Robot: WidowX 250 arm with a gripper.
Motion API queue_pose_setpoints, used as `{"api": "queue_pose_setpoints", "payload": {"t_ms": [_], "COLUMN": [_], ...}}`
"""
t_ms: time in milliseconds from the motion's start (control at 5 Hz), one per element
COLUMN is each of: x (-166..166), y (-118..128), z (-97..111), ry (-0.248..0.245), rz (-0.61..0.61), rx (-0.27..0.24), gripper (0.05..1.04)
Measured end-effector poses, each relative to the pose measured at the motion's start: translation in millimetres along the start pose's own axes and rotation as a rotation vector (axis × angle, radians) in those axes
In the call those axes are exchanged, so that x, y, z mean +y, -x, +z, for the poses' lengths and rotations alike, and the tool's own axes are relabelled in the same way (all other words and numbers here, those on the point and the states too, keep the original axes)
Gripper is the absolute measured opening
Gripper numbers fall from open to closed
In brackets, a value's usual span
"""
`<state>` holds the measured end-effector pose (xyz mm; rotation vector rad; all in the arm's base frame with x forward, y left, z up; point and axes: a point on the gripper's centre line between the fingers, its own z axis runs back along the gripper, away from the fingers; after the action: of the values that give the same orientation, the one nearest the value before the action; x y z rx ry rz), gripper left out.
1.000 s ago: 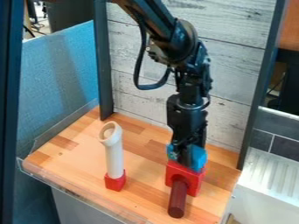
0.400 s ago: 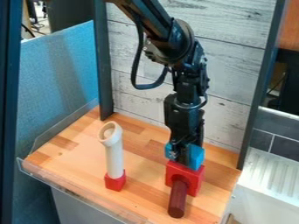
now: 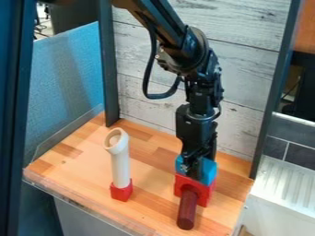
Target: Put the blue rectangular block on top of the red arch
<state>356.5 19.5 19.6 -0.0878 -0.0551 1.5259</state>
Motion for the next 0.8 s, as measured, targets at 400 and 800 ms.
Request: {"api": "queue_pose_setpoints", "payload": {"t_ms": [400,800], "x": [-0.3,0.5], "y": [4.8,5.1], "z": [-5.1,12.5], "ry": [-0.014,-0.007], "rz": [-0.03,-0.091], "rx": [-0.011,-0.01], "gripper": [0.946,1.001]}}
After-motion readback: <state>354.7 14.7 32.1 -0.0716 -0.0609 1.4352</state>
